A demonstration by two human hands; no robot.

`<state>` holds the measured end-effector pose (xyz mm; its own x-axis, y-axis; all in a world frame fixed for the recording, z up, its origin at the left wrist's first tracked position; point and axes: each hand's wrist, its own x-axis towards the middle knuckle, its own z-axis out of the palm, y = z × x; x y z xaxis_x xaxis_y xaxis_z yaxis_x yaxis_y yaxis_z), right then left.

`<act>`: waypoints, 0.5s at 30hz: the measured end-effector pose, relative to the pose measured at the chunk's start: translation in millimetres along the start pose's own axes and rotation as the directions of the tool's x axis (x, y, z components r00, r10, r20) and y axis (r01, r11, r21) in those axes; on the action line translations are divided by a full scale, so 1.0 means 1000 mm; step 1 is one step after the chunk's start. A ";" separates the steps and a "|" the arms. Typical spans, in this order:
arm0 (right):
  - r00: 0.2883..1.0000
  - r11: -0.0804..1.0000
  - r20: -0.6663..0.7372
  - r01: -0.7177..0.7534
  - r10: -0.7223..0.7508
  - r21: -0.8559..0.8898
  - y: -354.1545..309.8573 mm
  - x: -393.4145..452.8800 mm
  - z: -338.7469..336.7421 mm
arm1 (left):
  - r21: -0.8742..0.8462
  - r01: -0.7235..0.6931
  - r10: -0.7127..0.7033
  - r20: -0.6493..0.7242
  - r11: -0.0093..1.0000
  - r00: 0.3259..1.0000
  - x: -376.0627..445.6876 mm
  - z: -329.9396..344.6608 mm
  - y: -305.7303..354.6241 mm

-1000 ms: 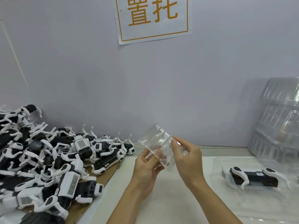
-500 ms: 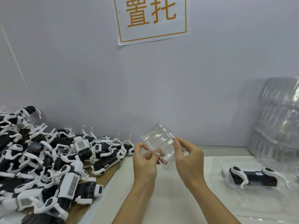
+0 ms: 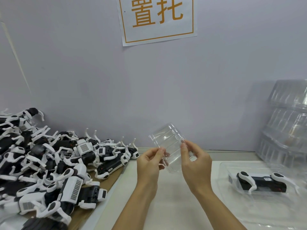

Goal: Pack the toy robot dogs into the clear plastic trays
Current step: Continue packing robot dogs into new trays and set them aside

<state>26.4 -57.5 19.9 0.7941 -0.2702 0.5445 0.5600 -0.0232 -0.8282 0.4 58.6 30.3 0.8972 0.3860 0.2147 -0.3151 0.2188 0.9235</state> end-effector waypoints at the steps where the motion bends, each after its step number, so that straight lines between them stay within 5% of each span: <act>1: 1.000 1.000 0.011 -0.001 0.001 -0.003 0.000 0.000 0.000 | 0.002 0.003 -0.003 -0.005 1.000 1.000 0.000 -0.001 0.000; 10: 0.998 0.997 0.044 -0.055 0.052 0.049 -0.003 -0.001 0.001 | -0.152 0.121 -0.116 0.041 0.981 0.992 0.003 -0.006 -0.007; 15: 0.998 0.998 0.041 -0.048 0.047 0.047 -0.003 0.001 0.000 | -0.133 0.057 -0.051 0.046 0.989 0.998 0.005 -0.009 -0.009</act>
<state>25.9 -57.7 23.1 0.8282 -0.2318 0.5103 0.5313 0.0351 -0.8465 4.8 66.7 20.6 0.9253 0.3330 0.1813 -0.3019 0.3579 0.8836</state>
